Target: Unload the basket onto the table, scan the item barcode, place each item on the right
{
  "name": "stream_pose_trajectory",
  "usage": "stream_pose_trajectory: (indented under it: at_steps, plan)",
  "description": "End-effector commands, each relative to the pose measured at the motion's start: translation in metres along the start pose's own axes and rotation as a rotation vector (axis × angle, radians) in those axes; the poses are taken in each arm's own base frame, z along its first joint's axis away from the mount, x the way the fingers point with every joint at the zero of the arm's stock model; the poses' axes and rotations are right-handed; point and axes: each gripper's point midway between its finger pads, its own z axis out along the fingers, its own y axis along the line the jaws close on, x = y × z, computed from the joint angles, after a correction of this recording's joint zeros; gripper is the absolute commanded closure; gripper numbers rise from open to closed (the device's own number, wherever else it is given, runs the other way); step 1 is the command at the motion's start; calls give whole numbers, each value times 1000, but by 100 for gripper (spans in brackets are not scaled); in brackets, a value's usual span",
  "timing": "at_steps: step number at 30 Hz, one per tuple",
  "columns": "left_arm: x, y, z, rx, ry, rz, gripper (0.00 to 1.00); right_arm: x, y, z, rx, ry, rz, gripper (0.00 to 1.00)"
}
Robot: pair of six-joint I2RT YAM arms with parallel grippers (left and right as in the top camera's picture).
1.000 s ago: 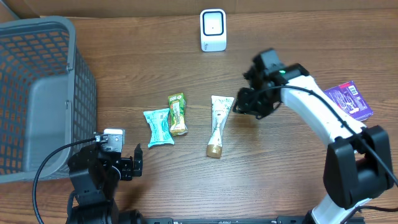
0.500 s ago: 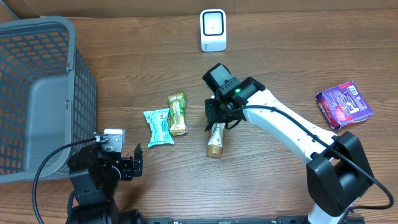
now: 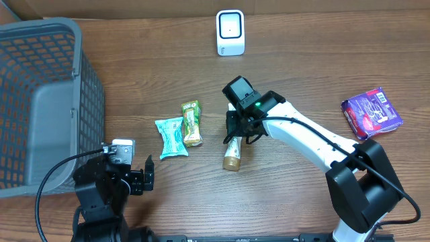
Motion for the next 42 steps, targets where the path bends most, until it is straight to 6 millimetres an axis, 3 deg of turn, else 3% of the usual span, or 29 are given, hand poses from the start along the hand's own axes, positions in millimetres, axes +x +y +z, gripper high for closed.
stream_pose_trajectory:
  at_steps: [1, 12, 21, 27, 29, 32, 37, 39, 42]
  plan:
    - [-1, 2, -1, -10, -5, 16, 0, 2, -3, 5, 12, -7, 11, 96]
    - [-1, 2, -1, -10, -5, 16, 1, 7, -6, 15, 8, -12, 9, 96]
    - [-1, 2, -1, -10, -5, 16, 0, 36, -7, 35, -59, 71, 49, 96]
    - [-1, 2, -1, -10, -5, 16, 0, 39, -8, 36, -77, 99, 84, 96]
    - [-1, 2, -1, -10, -5, 16, 0, 37, -8, 35, -84, 96, 87, 90]
    - [-1, 2, -1, -10, -5, 16, 0, 32, 0, 26, -132, 120, 61, 78]
    - [-1, 2, -1, -10, -5, 16, 0, 15, 10, -13, -132, 116, -3, 71]
    - [-1, 2, -1, -10, -5, 16, 0, 12, 12, -27, -85, 87, -54, 67]
    - [-1, 2, -1, -10, -5, 16, 0, 14, 14, -34, 11, 48, -110, 61]
